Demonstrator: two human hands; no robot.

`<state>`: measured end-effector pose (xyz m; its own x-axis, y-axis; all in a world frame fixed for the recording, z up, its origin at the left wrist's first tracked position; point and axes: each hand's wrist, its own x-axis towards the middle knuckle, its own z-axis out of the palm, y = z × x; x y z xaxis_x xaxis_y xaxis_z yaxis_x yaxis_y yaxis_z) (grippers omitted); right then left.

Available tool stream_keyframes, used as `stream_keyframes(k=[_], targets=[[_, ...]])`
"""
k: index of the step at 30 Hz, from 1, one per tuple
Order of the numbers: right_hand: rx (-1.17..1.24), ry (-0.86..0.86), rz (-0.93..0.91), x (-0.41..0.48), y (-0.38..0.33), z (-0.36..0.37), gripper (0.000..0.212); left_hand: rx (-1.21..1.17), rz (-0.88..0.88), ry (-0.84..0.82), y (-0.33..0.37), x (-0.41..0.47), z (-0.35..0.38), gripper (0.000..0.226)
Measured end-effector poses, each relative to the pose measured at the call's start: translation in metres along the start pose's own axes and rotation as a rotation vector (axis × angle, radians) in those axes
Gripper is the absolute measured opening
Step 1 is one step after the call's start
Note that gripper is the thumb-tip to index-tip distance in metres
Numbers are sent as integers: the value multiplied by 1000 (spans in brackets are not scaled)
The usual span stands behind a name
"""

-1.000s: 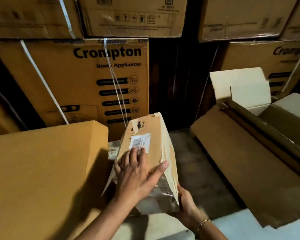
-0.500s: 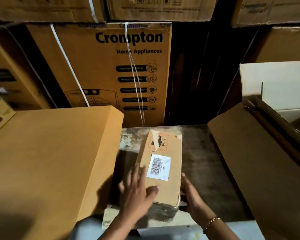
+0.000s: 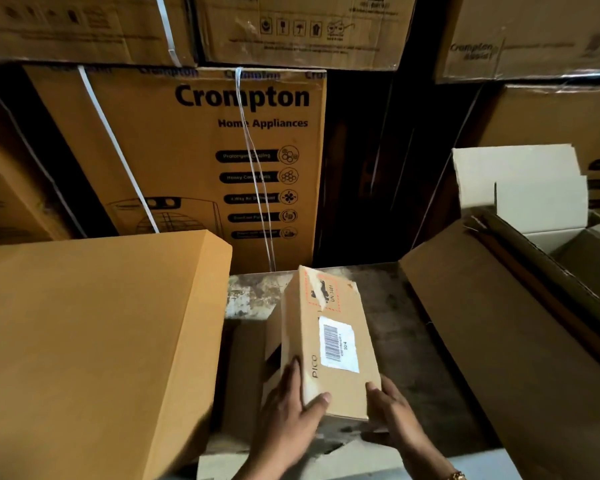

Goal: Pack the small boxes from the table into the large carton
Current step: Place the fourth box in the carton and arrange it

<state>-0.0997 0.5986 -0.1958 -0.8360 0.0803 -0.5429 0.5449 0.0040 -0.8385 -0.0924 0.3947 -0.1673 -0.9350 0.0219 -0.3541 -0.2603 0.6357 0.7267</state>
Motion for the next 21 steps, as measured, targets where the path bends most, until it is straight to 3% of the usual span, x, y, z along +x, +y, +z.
stream_keyframes(k=[2, 5, 8, 10, 13, 16, 19, 21], targets=[[-9, 55, 19, 10, 3, -12, 23, 213, 73, 7, 13, -7, 10, 92], [-25, 132, 92, 20, 13, -30, 32, 317, 217, -27, 23, -9, 30, 93], [-43, 153, 83, 62, 47, -66, 77, 373, 335, -61, 18, 7, 39, 78], [12, 109, 101, 49, 28, -65, 89, 472, 384, 100, 4, 21, 32, 69], [30, 78, 120, 26, -3, -67, 68, 561, 264, 336, -23, 35, 7, 64], [-25, 73, 174, 29, 5, -79, 87, 606, 36, 346, -55, 42, -11, 77], [-154, 108, 96, 37, 16, -84, 114, 382, -74, 258, -71, 41, -14, 80], [-439, 132, -49, 40, 11, -79, 104, 13, -62, 234, -67, 36, -10, 77]])
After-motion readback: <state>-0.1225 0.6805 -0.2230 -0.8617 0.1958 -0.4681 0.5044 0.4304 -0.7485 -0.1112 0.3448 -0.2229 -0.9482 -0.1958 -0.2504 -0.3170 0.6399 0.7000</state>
